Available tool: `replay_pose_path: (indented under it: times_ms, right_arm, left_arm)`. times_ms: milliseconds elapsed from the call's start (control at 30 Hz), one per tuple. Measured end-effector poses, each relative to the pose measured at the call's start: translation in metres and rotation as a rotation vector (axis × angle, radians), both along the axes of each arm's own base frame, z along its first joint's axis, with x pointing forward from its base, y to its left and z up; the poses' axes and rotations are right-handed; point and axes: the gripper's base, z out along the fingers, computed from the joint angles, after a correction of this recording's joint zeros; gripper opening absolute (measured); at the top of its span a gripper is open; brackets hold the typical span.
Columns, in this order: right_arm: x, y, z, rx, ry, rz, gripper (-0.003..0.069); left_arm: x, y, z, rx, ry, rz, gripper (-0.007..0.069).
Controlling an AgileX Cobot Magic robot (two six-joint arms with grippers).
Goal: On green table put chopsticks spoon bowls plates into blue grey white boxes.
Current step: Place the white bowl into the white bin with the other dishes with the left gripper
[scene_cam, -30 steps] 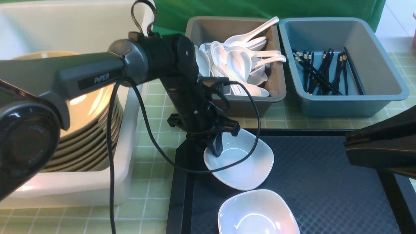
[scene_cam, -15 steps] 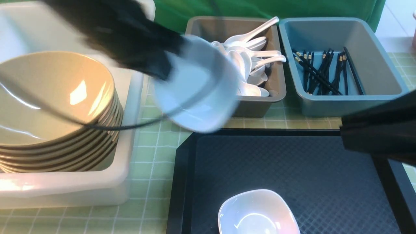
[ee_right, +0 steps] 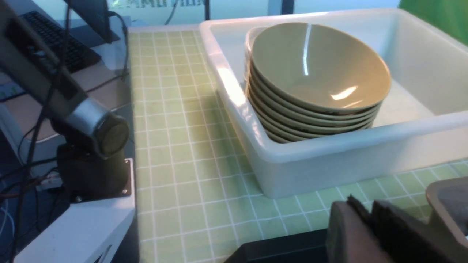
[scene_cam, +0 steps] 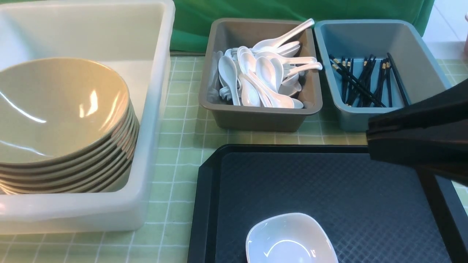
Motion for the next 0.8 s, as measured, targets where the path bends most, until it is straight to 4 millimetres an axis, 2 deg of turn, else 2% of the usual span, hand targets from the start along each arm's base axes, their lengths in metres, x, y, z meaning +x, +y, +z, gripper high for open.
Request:
replay_pose_path:
  times_ms: [100,167,200,233,267,300,367,467,667,767,800]
  right_arm:
    - [0.001,0.000,0.000,0.002,-0.006,-0.006,0.0092]
    - [0.001,0.000,0.001,0.005,-0.010,-0.012,0.0095]
    - [0.001,0.000,0.001,0.006,-0.010,-0.014,0.0095]
    - [0.002,0.000,0.001,0.006,-0.012,-0.015,0.0098]
    - [0.002,0.000,0.001,0.007,-0.012,-0.016,0.0099]
    - [0.002,0.000,0.001,0.006,-0.013,-0.017,0.0099]
    - [0.002,0.000,0.001,0.007,-0.012,-0.017,0.0101]
    - [0.002,0.000,0.001,0.007,-0.011,-0.017,0.0101]
    - [0.002,0.000,0.001,0.008,-0.008,-0.018,0.0105]
    - [0.002,0.000,0.001,0.008,-0.008,-0.018,0.0109]
    - [0.002,0.000,0.001,0.007,-0.007,-0.017,0.0110]
  left_arm:
    - [0.003,0.017,-0.020,-0.026,0.054,0.043,0.0015]
    - [0.013,0.024,-0.048,-0.064,0.136,0.033,0.0015]
    - [0.013,0.023,-0.049,-0.065,0.140,0.033,0.0015]
    - [0.024,0.024,-0.076,-0.102,0.198,0.021,0.0015]
    - [0.024,0.024,-0.076,-0.103,0.197,0.022,0.0015]
    - [0.034,0.022,-0.097,-0.131,0.243,0.003,0.0015]
    - [0.041,0.020,-0.113,-0.144,0.282,-0.015,0.0015]
    - [0.046,0.020,-0.119,-0.122,0.298,-0.013,0.0015]
    - [0.043,0.022,-0.121,-0.116,0.338,0.028,0.0024]
    - [0.043,0.019,-0.123,-0.121,0.373,0.033,0.0077]
    - [0.043,0.016,-0.123,-0.113,0.403,0.032,0.0129]
